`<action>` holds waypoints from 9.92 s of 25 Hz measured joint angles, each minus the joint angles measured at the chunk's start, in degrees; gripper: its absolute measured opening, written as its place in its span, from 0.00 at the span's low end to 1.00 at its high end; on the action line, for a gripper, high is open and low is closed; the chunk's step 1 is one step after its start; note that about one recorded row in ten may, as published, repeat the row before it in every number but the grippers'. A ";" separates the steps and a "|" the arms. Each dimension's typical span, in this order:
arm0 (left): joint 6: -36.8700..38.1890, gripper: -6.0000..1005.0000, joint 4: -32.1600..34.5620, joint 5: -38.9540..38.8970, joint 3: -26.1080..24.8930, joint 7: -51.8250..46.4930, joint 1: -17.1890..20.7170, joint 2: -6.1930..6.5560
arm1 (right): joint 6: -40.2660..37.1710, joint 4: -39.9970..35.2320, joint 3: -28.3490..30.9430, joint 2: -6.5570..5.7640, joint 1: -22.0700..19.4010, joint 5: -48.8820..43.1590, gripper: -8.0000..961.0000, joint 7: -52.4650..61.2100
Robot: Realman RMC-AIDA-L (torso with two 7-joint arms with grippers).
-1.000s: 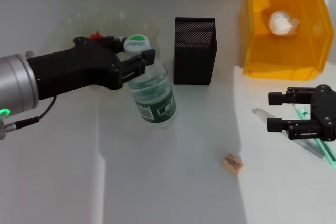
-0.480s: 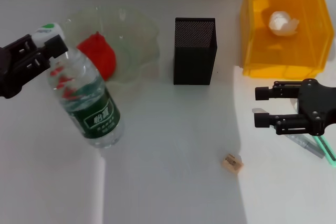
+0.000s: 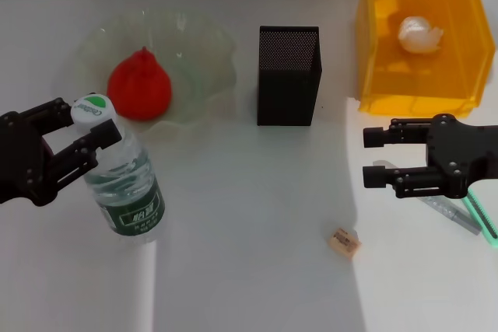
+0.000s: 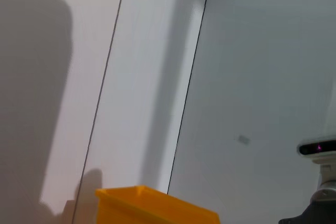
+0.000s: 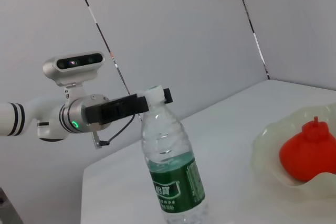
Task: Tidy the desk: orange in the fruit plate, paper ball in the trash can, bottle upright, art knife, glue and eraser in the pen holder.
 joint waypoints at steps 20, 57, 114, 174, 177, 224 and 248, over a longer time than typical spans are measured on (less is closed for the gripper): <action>-4.87 0.49 -10.66 2.19 0.05 16.51 -4.58 -0.12 | 0.08 0.58 -0.08 -0.17 -0.67 -0.72 0.71 -0.41; 8.19 0.84 -5.37 14.35 8.13 8.20 0.36 -0.27 | 4.68 0.20 0.68 -0.22 5.25 0.82 0.70 5.29; -1.60 0.84 -12.04 16.52 9.22 11.85 -5.46 -0.14 | 20.50 -29.71 -34.98 4.09 3.98 -43.09 0.69 77.09; -2.32 0.84 -15.05 16.33 8.78 12.05 -6.38 -0.22 | 30.00 13.19 -16.40 4.19 9.44 46.74 0.18 -26.63; -2.44 0.84 -15.04 16.33 8.79 11.99 -6.54 -0.22 | 30.02 14.04 -16.19 4.21 9.54 47.31 0.18 -27.67; -1.76 0.84 -16.43 15.98 8.51 12.10 -7.30 -0.34 | -9.16 -44.15 -38.68 3.80 17.20 -24.28 0.62 31.04; -3.75 0.84 -18.03 16.02 5.79 12.72 -6.63 -0.23 | 0.48 -30.29 -52.28 3.90 18.76 -28.01 0.60 10.79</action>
